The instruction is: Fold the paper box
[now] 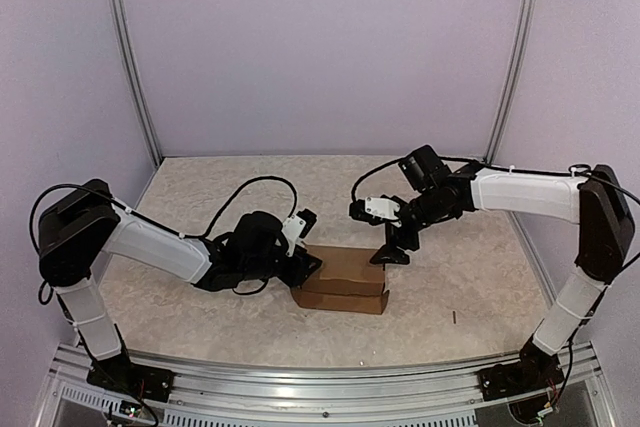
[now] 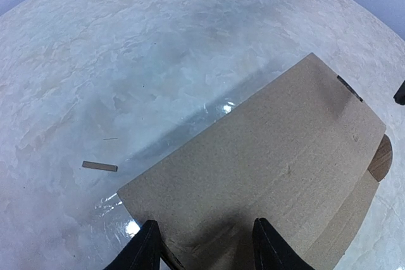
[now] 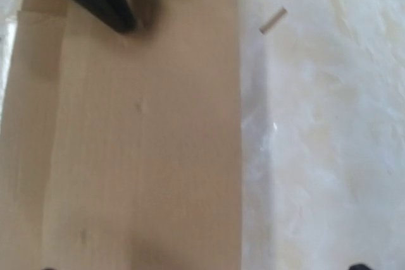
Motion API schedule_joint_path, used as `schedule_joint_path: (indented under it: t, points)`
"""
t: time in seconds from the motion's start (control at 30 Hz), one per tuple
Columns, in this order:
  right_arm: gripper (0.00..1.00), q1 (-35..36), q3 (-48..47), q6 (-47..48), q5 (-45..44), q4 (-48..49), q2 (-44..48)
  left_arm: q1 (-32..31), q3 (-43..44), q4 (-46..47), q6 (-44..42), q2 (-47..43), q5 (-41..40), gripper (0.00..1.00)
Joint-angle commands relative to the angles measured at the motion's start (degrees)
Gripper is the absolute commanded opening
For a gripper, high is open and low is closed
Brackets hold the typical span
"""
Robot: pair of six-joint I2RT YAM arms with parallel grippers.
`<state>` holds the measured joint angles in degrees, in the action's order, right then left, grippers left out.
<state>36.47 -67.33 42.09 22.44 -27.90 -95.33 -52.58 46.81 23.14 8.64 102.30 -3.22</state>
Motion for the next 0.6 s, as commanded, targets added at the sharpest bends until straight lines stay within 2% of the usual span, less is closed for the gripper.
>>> schedule_joint_path:
  t: [0.0, 0.3, 0.57]
  points:
    - [1.00, -0.50, -4.02, 1.96, 4.29, -4.85, -5.49, 0.36, 0.02, -4.49, -0.21, 2.64, 1.54, 0.49]
    - [1.00, -0.78, -13.43, 0.73, 7.27, -13.55, -15.73, 0.73, -0.37, -4.26, -0.21, 2.47, 1.73, 0.49]
    - [1.00, -0.07, -13.13, 0.01, 6.79, -15.45, -16.32, 0.64, -0.43, -4.33, 0.41, 2.78, 1.14, 0.49]
